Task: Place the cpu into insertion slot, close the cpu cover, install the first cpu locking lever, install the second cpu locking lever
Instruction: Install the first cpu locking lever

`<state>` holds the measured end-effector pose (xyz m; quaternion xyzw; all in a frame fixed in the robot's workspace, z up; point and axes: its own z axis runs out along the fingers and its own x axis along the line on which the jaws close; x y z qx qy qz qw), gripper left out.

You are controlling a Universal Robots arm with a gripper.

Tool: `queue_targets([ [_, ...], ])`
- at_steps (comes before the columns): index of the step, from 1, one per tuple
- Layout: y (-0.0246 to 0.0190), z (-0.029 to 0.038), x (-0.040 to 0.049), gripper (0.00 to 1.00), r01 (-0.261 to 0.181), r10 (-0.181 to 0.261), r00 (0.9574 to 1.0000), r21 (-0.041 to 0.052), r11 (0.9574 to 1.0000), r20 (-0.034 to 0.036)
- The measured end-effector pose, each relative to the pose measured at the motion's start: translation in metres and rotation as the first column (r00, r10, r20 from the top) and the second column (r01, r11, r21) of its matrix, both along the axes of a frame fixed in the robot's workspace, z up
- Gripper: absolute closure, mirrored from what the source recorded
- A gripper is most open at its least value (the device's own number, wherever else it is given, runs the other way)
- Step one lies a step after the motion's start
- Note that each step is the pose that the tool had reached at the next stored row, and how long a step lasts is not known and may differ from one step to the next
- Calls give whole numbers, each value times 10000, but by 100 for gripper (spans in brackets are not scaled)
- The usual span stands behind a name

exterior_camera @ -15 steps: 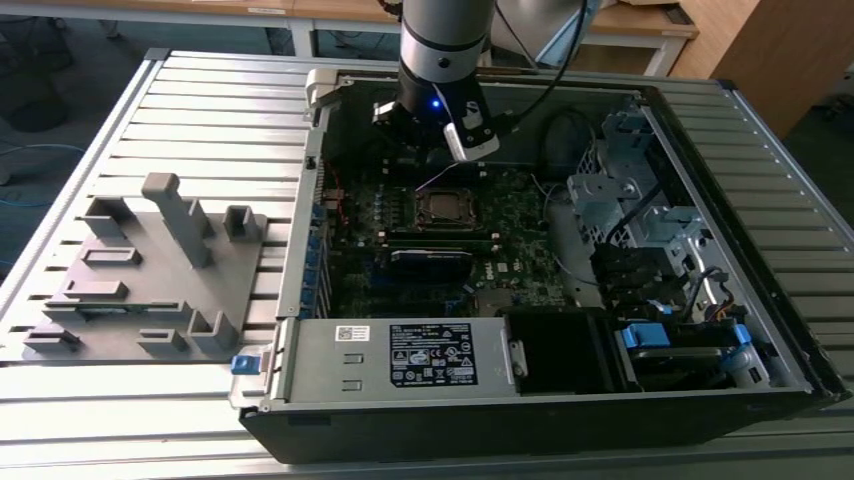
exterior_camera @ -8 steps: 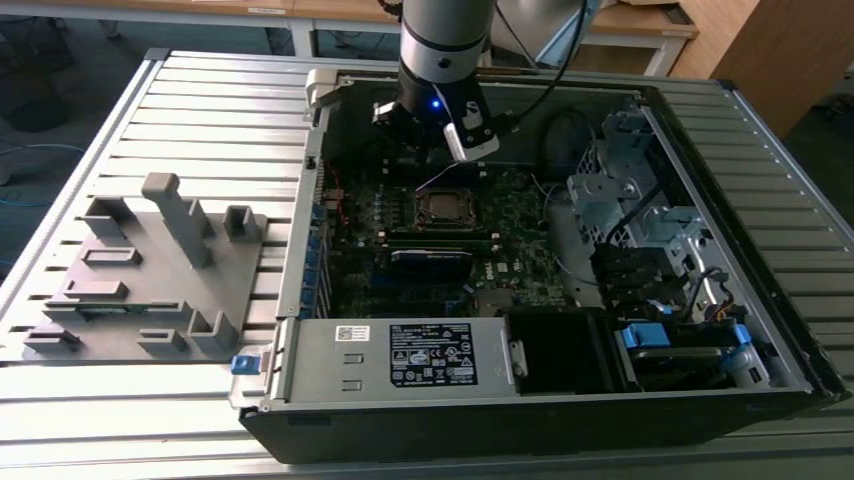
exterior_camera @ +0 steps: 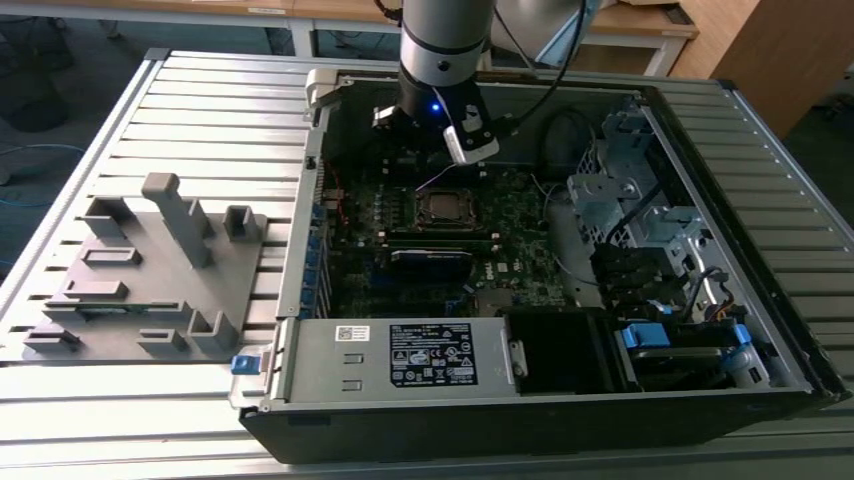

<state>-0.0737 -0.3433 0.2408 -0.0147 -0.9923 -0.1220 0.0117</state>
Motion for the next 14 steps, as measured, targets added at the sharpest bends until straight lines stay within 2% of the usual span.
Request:
queue_targets([
  [5,-1,-17,0,90,0,0,10000,-33,10000,49],
  [8,-1,-40,-1,90,1,-1,10000,-6,10000,90],
  [14,-2,-70,5,90,0,-1,9995,27,10000,320],
])
